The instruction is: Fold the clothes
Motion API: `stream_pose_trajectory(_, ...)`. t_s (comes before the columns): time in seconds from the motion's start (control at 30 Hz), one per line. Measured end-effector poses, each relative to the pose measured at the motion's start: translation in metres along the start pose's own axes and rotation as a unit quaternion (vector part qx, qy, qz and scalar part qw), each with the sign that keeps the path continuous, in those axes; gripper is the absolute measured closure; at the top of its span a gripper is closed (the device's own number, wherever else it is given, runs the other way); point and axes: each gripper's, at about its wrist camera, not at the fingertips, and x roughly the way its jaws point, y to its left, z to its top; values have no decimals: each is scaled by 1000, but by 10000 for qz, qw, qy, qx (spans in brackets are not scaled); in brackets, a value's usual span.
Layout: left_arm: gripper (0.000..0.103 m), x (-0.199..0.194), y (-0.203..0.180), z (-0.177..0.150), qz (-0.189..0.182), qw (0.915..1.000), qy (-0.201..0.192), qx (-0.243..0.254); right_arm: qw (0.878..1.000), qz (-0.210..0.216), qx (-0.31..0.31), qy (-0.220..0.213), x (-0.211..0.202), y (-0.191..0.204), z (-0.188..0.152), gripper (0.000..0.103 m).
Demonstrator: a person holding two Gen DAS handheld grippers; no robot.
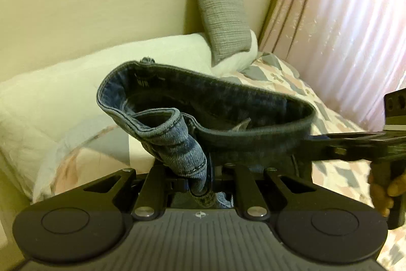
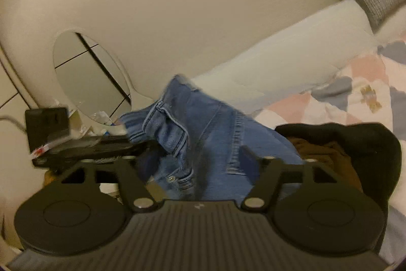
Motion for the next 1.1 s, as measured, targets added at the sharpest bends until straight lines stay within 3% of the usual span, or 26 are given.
stream_pose_trajectory(0.1,91,3,-1,8,-113,9999,-22,123,9946,-600,-843,74,8,34,-14,31)
stream_pose_trajectory(0.2,91,6,-2,19,-187,9994,-74,279,9743,-1415,-1753,6,26,62,-29,36)
stream_pose_trajectory(0.27,90,7,-9,22,-235,9991,-78,342,9677,-1691,-1866,-83,41,62,-28,57)
stream_pose_trajectory(0.33,89,9,-13,17,-206,9990,-31,385,9787,-1461,-1430,-191,44,49,-17,62)
stream_pose_trajectory(0.43,89,13,-13,10,-162,9992,57,370,9930,-946,-653,-286,40,25,-1,61)
stream_pose_trajectory(0.47,87,15,-11,8,-162,9993,87,335,9952,-814,-449,-291,38,18,2,64)
stream_pose_trajectory(0.5,85,18,-8,5,-164,9994,125,277,9964,-731,-330,-278,37,12,4,74)
stream_pose_trajectory(0.53,85,22,-5,2,-168,9995,169,208,9962,-761,-361,-227,40,11,5,91)
stream_pose_trajectory(0.7,89,33,7,-4,90,9997,246,-17,9941,-990,-358,-242,42,13,12,93)
stream_pose_trajectory(0.9,90,-7,-15,40,229,9958,-500,728,9867,-1147,-134,-1143,-35,34,46,94)
stream_pose_trajectory(0.97,90,-34,-29,65,146,9895,-992,1044,9808,-1185,-136,-1540,-73,50,58,94)
stream_pose_trajectory(1.1,92,-86,-72,116,-13,9687,-1805,1706,9660,-1261,-191,-2249,-156,97,75,94)
